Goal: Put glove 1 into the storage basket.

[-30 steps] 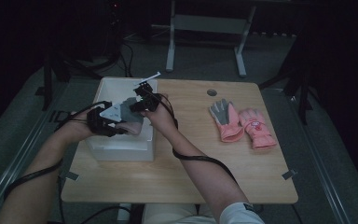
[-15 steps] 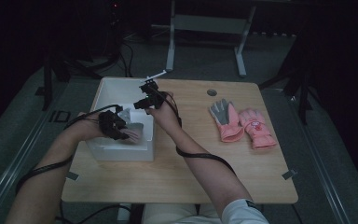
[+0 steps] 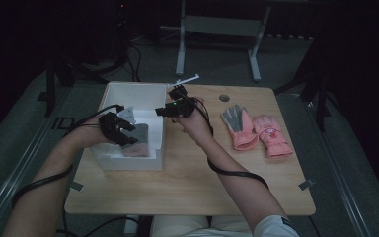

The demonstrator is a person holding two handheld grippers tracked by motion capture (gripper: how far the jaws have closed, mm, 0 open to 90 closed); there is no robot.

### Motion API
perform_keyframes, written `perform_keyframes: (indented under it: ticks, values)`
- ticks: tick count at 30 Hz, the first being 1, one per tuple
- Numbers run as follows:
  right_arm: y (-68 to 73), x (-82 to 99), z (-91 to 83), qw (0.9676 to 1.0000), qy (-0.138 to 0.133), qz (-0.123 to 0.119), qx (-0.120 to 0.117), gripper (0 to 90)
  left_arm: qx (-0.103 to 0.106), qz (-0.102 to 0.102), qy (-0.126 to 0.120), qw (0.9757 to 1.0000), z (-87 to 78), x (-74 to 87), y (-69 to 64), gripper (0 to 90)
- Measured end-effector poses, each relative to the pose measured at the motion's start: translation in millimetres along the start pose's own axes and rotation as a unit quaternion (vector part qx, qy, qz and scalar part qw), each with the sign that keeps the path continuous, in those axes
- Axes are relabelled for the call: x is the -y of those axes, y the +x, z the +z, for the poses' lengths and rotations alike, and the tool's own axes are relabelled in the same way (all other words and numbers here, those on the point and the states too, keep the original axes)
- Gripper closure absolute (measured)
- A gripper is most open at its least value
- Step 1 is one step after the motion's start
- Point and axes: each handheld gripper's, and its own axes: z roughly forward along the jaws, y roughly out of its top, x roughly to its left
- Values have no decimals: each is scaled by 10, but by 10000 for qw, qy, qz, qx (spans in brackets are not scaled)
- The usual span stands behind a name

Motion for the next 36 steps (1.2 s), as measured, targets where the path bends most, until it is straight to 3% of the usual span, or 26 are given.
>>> perform_keyframes:
  ticks: [6, 10, 13, 21, 22, 26, 28, 31, 36]
  values:
    - [-29, 90, -225, 9996, -131, -233, -19, 495, -40, -107, -33, 9999, -79, -136, -48, 480]
    - [-94, 164, -357, 9990, -201, -392, -114, 488, -127, -153, -268, 9994, -171, -316, -118, 480]
    - [-168, 218, -445, 9981, -261, -542, -93, 486, -79, -118, -383, 9992, -210, -451, -164, 480]
    - [-445, 391, -715, 9982, -396, -441, 36, 437, 99, -9, -589, 9982, -180, -794, -340, 481]
    - [-484, 416, -743, 9983, -415, -408, 39, 429, 172, -42, -676, 9976, -157, -891, -395, 481]
    - [-623, 525, -829, 9987, -405, -312, 78, 348, 240, 26, -627, 9977, -42, -1074, -504, 481]
    - [-694, 579, -867, 9989, -408, -212, -18, 264, 233, 56, -552, 9982, 36, -1162, -570, 480]
    - [-785, 670, -923, 9984, -512, -186, -161, 201, 451, 124, -596, 9971, 163, -1267, -679, 436]
    - [-927, 829, -1008, 9972, -629, -407, -71, 165, 569, 106, -543, 9968, 370, -1384, -822, 303]
